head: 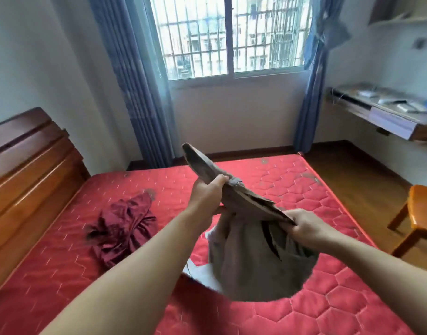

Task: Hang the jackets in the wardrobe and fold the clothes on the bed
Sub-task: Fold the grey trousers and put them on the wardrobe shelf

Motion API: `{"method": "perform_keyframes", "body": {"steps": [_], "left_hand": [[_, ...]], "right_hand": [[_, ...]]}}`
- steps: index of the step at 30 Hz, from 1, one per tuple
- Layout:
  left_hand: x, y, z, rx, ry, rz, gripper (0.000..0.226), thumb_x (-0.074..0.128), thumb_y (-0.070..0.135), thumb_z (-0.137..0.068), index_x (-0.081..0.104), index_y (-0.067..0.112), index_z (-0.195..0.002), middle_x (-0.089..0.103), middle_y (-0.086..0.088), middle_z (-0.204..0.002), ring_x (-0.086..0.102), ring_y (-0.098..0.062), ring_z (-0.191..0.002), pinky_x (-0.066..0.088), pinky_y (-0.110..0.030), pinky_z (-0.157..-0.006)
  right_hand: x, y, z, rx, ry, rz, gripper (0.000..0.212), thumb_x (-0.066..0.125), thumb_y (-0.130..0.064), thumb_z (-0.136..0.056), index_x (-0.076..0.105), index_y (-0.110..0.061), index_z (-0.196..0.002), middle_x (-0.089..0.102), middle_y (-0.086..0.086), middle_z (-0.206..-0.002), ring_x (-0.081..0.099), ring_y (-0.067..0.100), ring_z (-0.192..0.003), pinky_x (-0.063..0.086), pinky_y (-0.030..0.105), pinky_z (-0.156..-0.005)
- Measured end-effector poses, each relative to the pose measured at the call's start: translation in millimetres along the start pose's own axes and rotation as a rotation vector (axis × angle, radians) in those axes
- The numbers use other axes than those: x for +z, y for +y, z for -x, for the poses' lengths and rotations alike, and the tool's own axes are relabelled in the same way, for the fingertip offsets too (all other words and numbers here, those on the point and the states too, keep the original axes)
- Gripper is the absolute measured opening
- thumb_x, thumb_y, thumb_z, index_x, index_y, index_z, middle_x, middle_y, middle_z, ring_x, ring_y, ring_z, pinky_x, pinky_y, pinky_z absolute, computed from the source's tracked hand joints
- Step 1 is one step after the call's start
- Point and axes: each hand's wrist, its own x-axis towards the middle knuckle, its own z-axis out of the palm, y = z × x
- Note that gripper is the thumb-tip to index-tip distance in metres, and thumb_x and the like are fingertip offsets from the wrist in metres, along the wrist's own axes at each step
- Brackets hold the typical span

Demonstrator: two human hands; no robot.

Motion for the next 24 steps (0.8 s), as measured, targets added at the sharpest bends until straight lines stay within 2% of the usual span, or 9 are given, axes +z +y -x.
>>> {"method": "perform_keyframes", "body": {"steps": [3,6,10,16,18,20,21,23,24], "left_hand": [[-10.7,3.6,35.7,-0.032,0.022,-0.004,0.002,0.064,0.016,-0.087,0.064,0.015,-0.086,0.068,-0.004,-0.072,0.068,-0.017,-0.061,0.059,-0.034,-0.054],[-8.5,1.1,62.5,-0.100,0.076,-0.046,0.012,0.069,0.024,-0.088,0.068,0.013,-0.089,0.069,-0.004,-0.075,0.067,-0.018,-0.063,0.059,-0.031,-0.057],[-3.8,-7.3,81.7,-0.136,-0.064,-0.223,0.015,0.067,0.028,-0.089,0.069,0.013,-0.090,0.071,-0.003,-0.066,0.064,-0.014,-0.050,0.052,-0.021,-0.049],[-15.1,-19.0,106.1,-0.341,-0.565,-1.179,0.008,0.053,0.044,-0.071,0.061,0.047,-0.072,0.071,0.011,-0.072,0.064,-0.011,-0.059,0.049,-0.022,-0.057],[-11.0,-14.6,108.7,-0.373,-0.542,-1.395,0.005,0.057,0.060,-0.075,0.060,0.057,-0.072,0.070,0.009,-0.078,0.062,-0.010,-0.059,0.047,-0.022,-0.055],[-3.3,-13.6,102.8,-0.195,-0.256,-1.619,0.048,0.058,0.080,-0.065,0.060,0.051,-0.103,0.068,0.002,-0.103,0.064,-0.014,-0.083,0.047,-0.027,-0.067],[5.1,-15.1,98.3,-0.046,-0.119,-1.647,0.078,0.060,0.082,-0.062,0.049,0.042,-0.128,0.060,-0.003,-0.125,0.060,-0.020,-0.105,0.048,-0.033,-0.079],[26.2,-15.4,86.5,0.221,-0.127,-1.361,0.106,0.071,0.069,-0.063,0.019,0.037,-0.149,0.036,-0.003,-0.151,0.044,-0.023,-0.132,0.041,-0.043,-0.104],[36.7,-11.2,82.6,0.287,-0.207,-1.154,0.104,0.076,0.062,-0.062,0.020,0.041,-0.147,0.041,0.001,-0.148,0.046,-0.019,-0.131,0.041,-0.042,-0.106]], "right_hand": [[-65.7,-9.3,4.5,-0.054,0.061,0.031,0.017,0.058,-0.009,-0.089,0.064,-0.011,-0.074,0.060,-0.002,-0.066,0.056,0.016,-0.067,0.040,0.029,-0.060],[-112.0,-17.7,11.1,-0.097,0.061,0.049,0.028,0.064,-0.026,-0.090,0.062,-0.018,-0.064,0.054,-0.005,-0.059,0.049,0.011,-0.057,0.036,0.025,-0.051],[-148.2,-13.8,24.1,-0.142,0.099,0.018,0.033,0.066,-0.036,-0.090,0.068,-0.017,-0.062,0.047,-0.010,-0.046,0.039,0.005,-0.044,0.034,0.023,-0.048],[-169.9,-4.7,30.5,-0.216,0.188,0.066,0.036,0.061,-0.038,-0.092,0.070,-0.011,-0.070,0.061,0.007,-0.060,0.054,0.023,-0.061,0.047,0.033,-0.061],[-173.2,-6.0,30.8,-0.272,0.235,0.087,0.039,0.061,-0.038,-0.091,0.064,-0.009,-0.065,0.056,0.003,-0.056,0.050,0.023,-0.059,0.045,0.033,-0.058],[-177.4,-9.1,31.6,-0.319,0.275,0.104,0.033,0.062,-0.037,-0.091,0.069,-0.015,-0.067,0.061,-0.001,-0.059,0.056,0.020,-0.063,0.045,0.032,-0.061],[-179.8,-11.4,32.4,-0.343,0.289,0.100,0.030,0.062,-0.036,-0.091,0.070,-0.020,-0.066,0.062,-0.004,-0.058,0.057,0.017,-0.063,0.044,0.028,-0.059],[-185.5,-19.3,34.6,-0.381,0.307,0.084,0.032,0.063,-0.034,-0.091,0.066,-0.025,-0.061,0.057,-0.011,-0.053,0.052,0.009,-0.058,0.040,0.025,-0.058],[-188.7,-23.8,36.4,-0.399,0.312,0.083,0.031,0.063,-0.034,-0.091,0.067,-0.023,-0.062,0.057,-0.012,-0.052,0.049,0.008,-0.056,0.041,0.025,-0.058]]}}
